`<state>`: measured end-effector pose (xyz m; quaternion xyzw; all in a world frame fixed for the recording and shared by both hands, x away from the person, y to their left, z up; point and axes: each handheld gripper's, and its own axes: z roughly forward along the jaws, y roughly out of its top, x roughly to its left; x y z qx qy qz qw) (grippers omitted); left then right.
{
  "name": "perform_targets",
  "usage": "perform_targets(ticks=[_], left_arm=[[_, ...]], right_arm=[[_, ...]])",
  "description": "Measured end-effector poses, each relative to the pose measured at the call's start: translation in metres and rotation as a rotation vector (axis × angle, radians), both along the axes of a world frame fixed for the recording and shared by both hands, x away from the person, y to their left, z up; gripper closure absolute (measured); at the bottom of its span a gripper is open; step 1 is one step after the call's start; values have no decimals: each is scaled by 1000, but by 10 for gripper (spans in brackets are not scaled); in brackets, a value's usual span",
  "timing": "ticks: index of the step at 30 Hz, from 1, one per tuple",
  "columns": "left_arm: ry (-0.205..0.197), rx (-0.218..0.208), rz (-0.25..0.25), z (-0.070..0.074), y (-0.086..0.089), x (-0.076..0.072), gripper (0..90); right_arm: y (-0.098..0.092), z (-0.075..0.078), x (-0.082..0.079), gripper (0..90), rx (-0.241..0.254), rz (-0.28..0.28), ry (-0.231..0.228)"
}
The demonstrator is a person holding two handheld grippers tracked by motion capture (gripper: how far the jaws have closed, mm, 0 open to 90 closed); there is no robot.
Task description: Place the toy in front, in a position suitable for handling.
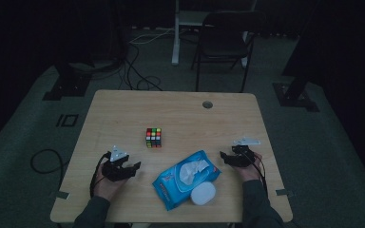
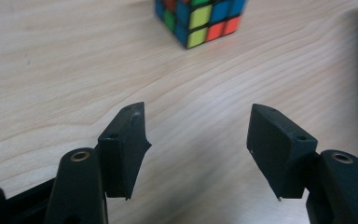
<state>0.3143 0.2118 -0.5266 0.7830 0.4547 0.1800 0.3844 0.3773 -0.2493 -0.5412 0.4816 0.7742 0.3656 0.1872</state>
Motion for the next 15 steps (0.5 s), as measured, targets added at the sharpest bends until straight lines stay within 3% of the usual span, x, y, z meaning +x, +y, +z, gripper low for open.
perform_targets(ticks=[5, 12, 15], left_arm=[[-19, 34, -88, 5, -22, -20, 400], [-40, 9, -136, 12, -34, -42, 403], [-39, 30, -150, 11, -41, -53, 400]], right_arm=[[8, 12, -12, 356, -2, 52, -42], [15, 17, -22, 347, -17, 107, -45], [18, 18, -27, 328, -30, 156, -39]])
